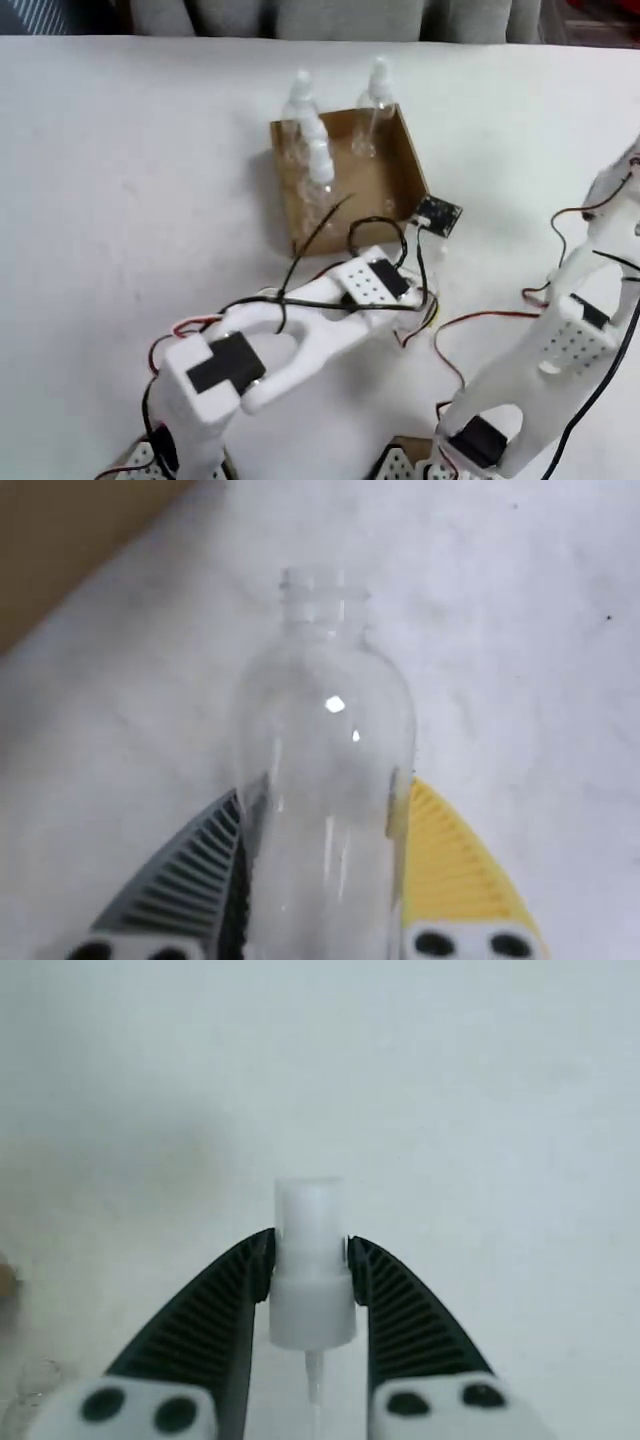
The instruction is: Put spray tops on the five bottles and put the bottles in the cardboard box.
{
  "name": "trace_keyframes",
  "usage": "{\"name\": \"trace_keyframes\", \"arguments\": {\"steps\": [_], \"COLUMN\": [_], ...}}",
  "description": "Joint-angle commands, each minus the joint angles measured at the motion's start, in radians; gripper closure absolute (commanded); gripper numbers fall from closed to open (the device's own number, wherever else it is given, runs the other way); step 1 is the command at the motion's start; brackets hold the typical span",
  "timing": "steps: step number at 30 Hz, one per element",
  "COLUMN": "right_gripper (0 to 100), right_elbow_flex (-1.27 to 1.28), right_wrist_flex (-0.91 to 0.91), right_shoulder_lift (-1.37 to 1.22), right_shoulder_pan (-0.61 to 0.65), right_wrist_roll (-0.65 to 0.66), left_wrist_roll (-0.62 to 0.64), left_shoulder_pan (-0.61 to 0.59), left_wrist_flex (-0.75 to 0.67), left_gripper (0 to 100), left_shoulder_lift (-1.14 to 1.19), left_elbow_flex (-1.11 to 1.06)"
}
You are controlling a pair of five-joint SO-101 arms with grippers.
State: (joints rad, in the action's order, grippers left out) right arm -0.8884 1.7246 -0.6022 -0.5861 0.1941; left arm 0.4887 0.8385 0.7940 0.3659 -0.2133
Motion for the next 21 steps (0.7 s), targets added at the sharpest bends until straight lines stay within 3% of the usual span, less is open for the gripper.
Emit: {"name": "trace_keyframes", "arguments": {"steps": [1,5,14,21], "right_gripper": [98.4,98.4,98.4,98.4], "right_elbow_flex": [0.147,0.308,0.595,0.781], "right_wrist_flex": [0.045,0.044,-0.061,-0.183], "right_shoulder_lift": [0.255,0.467,0.854,1.121], "right_shoulder_pan": [0.068,0.131,0.245,0.395], "right_wrist_roll": [-0.044,-0.098,-0.207,-0.304], "left_wrist_roll": [-0.023,-0.087,-0.183,-0.18], "left_shoulder_pan": [0.001,0.004,-0.002,-0.065], "left_wrist_flex": [0.009,-0.087,-0.491,-0.549], "left_gripper": [98,98,98,98], "left_shoulder_lift": [-0.199,-0.423,-0.986,-1.308], "left_elbow_flex": [-0.057,-0.252,-0.827,-1.043]}}
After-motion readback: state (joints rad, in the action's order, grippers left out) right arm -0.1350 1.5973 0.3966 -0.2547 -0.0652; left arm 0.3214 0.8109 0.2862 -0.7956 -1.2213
